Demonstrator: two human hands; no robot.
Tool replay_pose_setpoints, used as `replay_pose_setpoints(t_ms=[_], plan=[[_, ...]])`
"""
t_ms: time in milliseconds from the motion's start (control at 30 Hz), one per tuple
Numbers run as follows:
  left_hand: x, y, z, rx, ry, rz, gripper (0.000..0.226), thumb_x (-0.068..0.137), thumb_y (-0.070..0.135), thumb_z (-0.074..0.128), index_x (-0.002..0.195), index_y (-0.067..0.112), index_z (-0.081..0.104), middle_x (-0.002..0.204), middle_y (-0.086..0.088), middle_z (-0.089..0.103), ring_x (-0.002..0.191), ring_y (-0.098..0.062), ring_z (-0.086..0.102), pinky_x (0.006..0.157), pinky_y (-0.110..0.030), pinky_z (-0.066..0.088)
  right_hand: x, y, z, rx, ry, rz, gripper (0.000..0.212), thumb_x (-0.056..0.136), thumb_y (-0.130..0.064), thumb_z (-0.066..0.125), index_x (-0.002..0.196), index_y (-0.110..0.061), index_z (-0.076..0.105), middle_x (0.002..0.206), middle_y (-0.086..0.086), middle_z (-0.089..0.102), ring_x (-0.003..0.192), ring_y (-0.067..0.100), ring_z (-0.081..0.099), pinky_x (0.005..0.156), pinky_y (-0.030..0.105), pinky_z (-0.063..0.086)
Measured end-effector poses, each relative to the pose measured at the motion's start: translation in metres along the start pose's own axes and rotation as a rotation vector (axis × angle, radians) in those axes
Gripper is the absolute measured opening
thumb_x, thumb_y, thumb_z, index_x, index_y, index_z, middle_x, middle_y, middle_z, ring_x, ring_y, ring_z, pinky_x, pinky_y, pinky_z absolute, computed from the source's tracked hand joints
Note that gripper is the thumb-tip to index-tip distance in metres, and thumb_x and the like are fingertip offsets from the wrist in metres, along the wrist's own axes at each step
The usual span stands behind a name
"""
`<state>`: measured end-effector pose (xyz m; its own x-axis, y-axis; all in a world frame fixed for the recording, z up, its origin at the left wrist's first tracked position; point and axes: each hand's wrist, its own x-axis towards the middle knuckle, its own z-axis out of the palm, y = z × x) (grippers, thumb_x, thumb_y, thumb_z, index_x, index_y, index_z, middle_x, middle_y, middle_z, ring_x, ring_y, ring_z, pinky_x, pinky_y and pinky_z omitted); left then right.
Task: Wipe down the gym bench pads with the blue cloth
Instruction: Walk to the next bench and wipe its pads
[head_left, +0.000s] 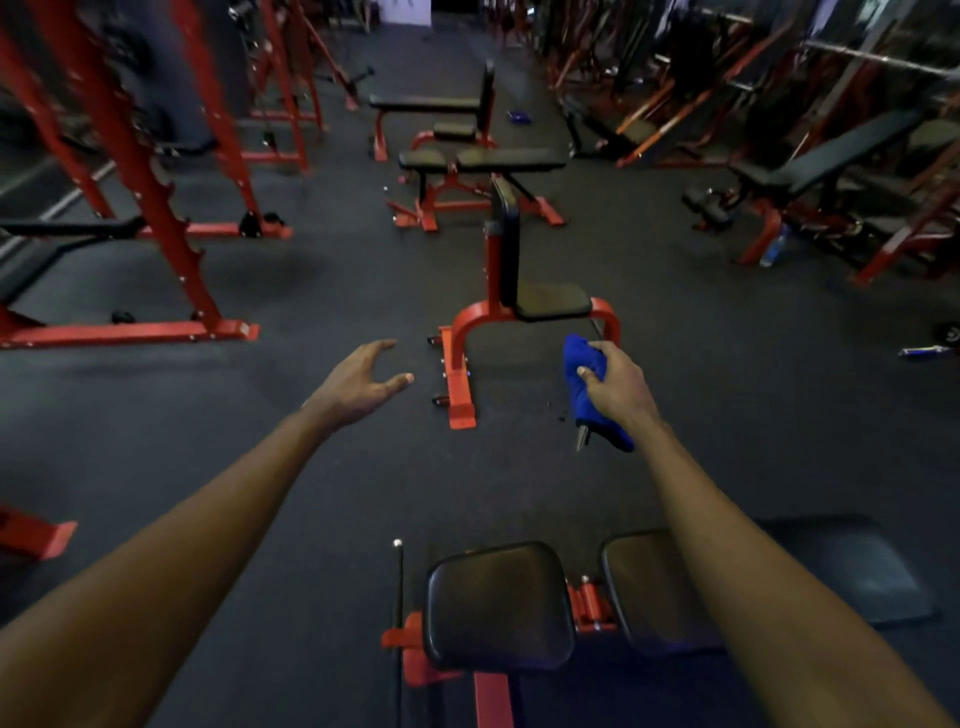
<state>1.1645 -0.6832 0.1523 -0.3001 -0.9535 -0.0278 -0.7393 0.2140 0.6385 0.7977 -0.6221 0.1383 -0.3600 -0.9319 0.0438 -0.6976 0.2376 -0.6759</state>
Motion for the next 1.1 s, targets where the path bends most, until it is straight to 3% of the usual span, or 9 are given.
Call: replay_pose_setpoints(t_ms=[367,1100], plan=[[0.075,0.016,-0.070,0.024,0.090,0.121,0.072,0.095,0.042,0.069,0.154,0.013,0.040,0.158,-0.010,0.042,0.146,-0.024,0.039,0.117,-0.030,0.027,0.070,-0.068,-0.039,-0.032,0.103,-0.114,0.050,0.097,-0.020,0.064,0.147,-0.020,0.053,0.147,0.007,0.054,0.137,0.026,0.048,0.112,0.031,0.035],[0.359,-0.111,-0.164,0.027,-0.127,0.301,0.077,0.094,0.049,0.067,0.156,0.018,0.036,0.160,-0.008,0.037,0.146,-0.027,0.038,0.121,-0.041,0.032,0.252,-0.201,0.085,-0.064,0.233,0.073,0.049,0.098,-0.023,0.063,0.147,-0.023,0.053,0.147,0.007,0.052,0.136,0.027,0.048,0.111,0.034,0.037]])
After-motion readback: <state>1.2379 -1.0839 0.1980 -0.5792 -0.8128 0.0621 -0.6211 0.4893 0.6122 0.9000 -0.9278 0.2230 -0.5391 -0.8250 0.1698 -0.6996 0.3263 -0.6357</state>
